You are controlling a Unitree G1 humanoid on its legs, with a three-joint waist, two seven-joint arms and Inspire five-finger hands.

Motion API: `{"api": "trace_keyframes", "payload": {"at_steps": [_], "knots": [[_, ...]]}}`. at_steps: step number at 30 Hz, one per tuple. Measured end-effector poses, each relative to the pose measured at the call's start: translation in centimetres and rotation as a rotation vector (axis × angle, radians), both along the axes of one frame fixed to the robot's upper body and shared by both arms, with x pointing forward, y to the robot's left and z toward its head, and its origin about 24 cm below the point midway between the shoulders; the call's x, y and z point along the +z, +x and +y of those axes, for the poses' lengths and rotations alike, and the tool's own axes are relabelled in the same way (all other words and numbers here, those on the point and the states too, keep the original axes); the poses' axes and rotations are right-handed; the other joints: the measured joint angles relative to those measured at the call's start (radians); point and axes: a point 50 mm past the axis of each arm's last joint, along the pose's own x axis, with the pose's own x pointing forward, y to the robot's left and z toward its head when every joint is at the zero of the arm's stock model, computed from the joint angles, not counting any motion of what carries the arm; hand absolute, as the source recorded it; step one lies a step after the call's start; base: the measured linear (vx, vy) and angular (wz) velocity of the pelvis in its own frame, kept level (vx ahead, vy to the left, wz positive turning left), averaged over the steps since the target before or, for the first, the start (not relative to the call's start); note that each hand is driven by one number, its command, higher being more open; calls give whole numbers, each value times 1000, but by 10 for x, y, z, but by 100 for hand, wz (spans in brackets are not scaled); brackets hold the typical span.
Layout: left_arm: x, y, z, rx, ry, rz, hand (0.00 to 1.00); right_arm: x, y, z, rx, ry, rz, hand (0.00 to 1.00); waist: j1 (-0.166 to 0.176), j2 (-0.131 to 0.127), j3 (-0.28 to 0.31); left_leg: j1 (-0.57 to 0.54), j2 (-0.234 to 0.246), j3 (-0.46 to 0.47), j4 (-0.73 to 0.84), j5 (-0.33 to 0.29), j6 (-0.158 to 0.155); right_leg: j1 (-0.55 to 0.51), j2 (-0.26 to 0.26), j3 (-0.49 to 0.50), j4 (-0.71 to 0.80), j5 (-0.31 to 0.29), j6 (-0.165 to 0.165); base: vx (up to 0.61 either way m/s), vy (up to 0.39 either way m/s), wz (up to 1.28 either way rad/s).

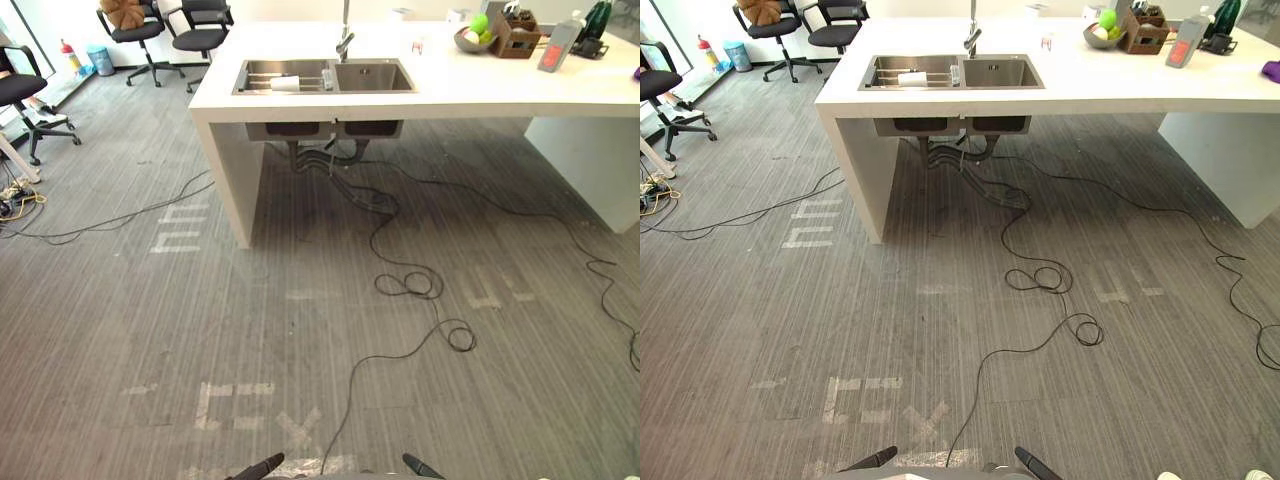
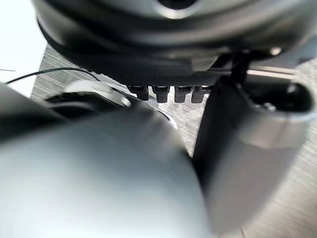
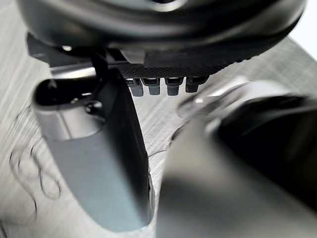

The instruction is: Walk over to the sink, pick up the cup, carry it to the dishwasher, place the cup inside the dishwasher, then close the dishwasher door

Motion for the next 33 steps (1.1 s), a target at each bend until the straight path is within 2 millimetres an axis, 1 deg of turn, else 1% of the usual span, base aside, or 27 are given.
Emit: {"api": "trace_keyframes", "payload": {"at_steps": [2,3,5,6,8,10,11,13,15,17,18,21,27,30,33], "knots": [[7,23,-3,-69,43,-82,100,8,32,2,58,-66,-71,100,1,-2,16,-4,0,-14,-7,8,-7,-2,0,-26,-3,0,0,-6,-29,20],[9,29,-4,-82,57,-104,100,11,40,3,68,-76,-92,100,1,-1,19,-5,0,-14,-9,10,-10,-1,0,-33,-4,0,0,-16,-33,16],[17,50,-10,-108,90,-172,100,22,69,7,109,-103,-184,100,0,1,23,-6,1,-13,-15,15,-19,1,0,-42,-13,0,0,-17,-30,11],[19,55,-12,-110,92,-189,100,25,75,7,122,-111,-206,100,0,1,23,-6,1,-13,-18,17,-21,1,1,-43,-13,0,0,-8,-29,8],[27,72,-21,-99,104,-248,100,34,91,7,172,-150,-272,100,1,1,26,-6,3,-10,-21,19,-24,2,2,-46,-16,0,1,-1,-13,2],[29,79,-25,-93,121,-266,100,37,95,6,180,-162,-293,100,0,4,29,-6,3,-8,-20,19,-24,3,2,-46,-16,-2,3,0,0,0],[32,86,-26,-110,180,-274,100,37,95,4,185,-172,-299,100,0,5,32,-6,3,-7,-20,19,-24,7,2,-48,-15,-5,8,0,0,0],[34,89,-25,-119,244,-275,100,36,92,3,183,-176,-295,100,0,5,32,-5,5,-7,-19,19,-24,9,2,-53,-13,-9,14,14,-11,4],[35,90,-21,-136,319,-273,100,33,83,3,200,-186,-275,100,-1,7,32,-4,6,-7,-18,18,-25,8,2,-60,-5,-16,20,18,-15,4],[34,88,-20,-166,392,-254,100,31,76,4,223,-184,-255,100,-1,8,34,-1,8,-7,-16,16,-29,7,0,-66,12,-27,24,8,-8,5],[33,86,-20,-171,425,-243,100,30,73,5,227,-176,-251,100,-1,8,34,0,8,-6,-10,10,-38,5,-2,-67,24,-35,23,-1,-2,3],[33,84,-19,-173,503,-221,100,28,70,6,231,-153,-253,100,-2,8,34,0,8,3,0,6,-43,-2,-8,-67,51,-49,18,0,0,0],[33,82,-17,-189,566,-208,100,27,66,11,261,-116,-257,100,-2,8,34,0,10,16,3,6,-43,-4,-9,-69,58,-52,14,-42,-5,0],[32,77,-17,-188,583,-190,100,24,59,13,301,-125,-234,100,-3,8,34,-2,13,27,3,5,-39,-4,-8,-75,62,-55,8,-56,-9,8],[28,69,-16,-194,586,-156,100,21,49,15,342,-138,-201,100,-2,8,34,-5,14,28,3,7,-29,-7,-9,-89,69,-59,1,-40,-15,9]]}}
